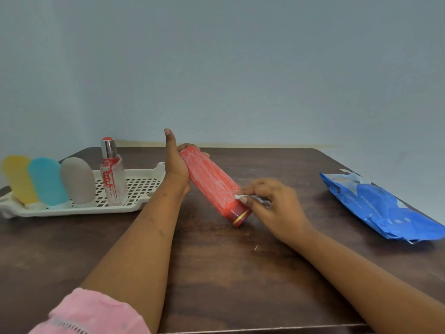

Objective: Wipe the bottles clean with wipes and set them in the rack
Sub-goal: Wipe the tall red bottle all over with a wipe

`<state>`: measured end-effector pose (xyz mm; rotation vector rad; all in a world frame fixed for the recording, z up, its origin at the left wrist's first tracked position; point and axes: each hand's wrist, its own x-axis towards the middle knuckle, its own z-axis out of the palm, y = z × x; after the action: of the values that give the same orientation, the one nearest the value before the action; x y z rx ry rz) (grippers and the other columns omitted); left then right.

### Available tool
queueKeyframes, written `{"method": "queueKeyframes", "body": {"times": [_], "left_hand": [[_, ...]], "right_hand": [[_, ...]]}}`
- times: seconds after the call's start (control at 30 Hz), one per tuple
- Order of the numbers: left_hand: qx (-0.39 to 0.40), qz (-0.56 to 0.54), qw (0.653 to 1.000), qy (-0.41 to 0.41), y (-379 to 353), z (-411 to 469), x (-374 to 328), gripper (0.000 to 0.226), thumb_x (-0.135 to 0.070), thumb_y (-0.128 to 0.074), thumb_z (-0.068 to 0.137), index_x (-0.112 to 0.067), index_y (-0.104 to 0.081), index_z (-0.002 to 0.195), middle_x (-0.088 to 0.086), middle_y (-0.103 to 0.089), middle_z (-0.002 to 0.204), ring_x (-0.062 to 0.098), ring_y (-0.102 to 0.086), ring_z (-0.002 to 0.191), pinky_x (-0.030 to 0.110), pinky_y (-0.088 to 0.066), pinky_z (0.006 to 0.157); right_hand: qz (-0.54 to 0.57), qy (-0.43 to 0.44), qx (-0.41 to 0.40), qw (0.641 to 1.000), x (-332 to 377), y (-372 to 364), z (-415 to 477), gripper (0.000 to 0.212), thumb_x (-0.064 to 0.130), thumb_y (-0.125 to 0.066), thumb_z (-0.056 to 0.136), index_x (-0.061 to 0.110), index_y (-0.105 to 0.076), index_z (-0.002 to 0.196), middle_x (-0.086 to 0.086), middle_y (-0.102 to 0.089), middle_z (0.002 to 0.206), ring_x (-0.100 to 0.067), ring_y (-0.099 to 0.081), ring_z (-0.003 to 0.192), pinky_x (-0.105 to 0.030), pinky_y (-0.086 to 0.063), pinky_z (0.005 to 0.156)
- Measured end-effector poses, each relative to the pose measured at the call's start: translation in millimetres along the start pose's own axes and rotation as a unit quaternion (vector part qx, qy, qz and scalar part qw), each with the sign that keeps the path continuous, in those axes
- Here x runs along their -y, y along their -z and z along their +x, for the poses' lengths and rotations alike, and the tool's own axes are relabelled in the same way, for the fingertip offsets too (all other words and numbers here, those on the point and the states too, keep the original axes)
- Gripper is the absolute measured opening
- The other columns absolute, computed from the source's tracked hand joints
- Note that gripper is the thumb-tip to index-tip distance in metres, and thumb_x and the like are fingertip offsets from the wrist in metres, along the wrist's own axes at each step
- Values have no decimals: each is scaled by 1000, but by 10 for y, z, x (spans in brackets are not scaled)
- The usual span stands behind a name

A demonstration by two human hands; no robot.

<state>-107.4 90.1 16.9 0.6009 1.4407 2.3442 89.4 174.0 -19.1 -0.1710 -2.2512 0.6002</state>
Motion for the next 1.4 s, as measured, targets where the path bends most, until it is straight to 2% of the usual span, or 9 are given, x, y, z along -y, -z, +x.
{"method": "queueKeyframes", "body": {"times": [0.17,0.37,0.47,0.77,0.87,1.1,1.27,1.33,1.4], "left_hand": [[2,4,1000,3,0,17,-4,72,-72,-21,89,-10,-56,78,8,-69,59,22,-67,59,36,-53,70],[-4,13,1000,-13,-31,-7,-42,72,-69,-19,92,-10,-55,73,7,-67,56,19,-66,53,27,-53,57],[-5,22,1000,-12,-42,-20,-48,71,-68,-19,92,-11,-55,72,7,-67,56,18,-66,53,27,-53,57],[-23,48,999,-13,-31,-16,-65,68,-70,-19,91,-13,-55,83,8,-69,64,19,-68,60,30,-54,63],[-24,54,998,-21,-60,-27,-82,67,-69,-18,92,-13,-54,80,6,-69,62,17,-67,56,28,-53,60],[-30,76,996,-16,-107,-53,-122,71,-72,-18,90,-11,-56,85,14,-69,78,22,-68,66,32,-56,68],[-38,101,994,-20,-143,-89,-155,83,-91,-21,69,-15,-51,83,14,-61,88,30,-61,77,51,-53,87],[-48,114,992,-23,-148,-85,-166,90,-97,-21,55,-16,-51,82,11,-61,85,29,-60,75,51,-54,85],[-52,130,990,-28,-168,-106,-189,85,-94,-20,62,-17,-50,77,10,-58,78,27,-58,70,47,-55,80]], "right_hand": [[-23,25,-31,999,0,-6,54,16,7,-66,85,13,-75,97,-2,-71,93,-5,-56,92,-2,-38,74],[-73,93,35,992,90,4,-52,23,19,-58,88,15,-73,104,5,-67,105,-3,-52,100,-4,-35,87],[-74,81,31,993,92,27,-39,24,28,-57,89,17,-74,103,7,-67,104,-3,-54,99,-3,-34,86],[-98,114,35,988,67,7,-12,12,11,-64,83,12,-73,90,3,-69,91,-7,-55,89,-6,-38,78],[-88,60,-11,994,34,8,56,8,9,-68,82,13,-73,86,1,-70,84,-8,-56,84,-9,-39,75],[-111,73,29,991,89,26,9,10,10,-69,84,14,-74,91,5,-69,92,1,-51,92,6,-29,81],[-97,43,-15,994,107,1,78,10,8,-68,84,14,-74,89,4,-69,88,-3,-55,82,3,-33,74],[-106,66,9,992,152,-15,47,9,10,-68,84,15,-73,90,6,-68,91,3,-51,85,3,-32,77],[-113,80,30,990,150,12,-1,9,11,-69,83,16,-73,90,6,-69,92,3,-52,86,3,-32,79]]}}
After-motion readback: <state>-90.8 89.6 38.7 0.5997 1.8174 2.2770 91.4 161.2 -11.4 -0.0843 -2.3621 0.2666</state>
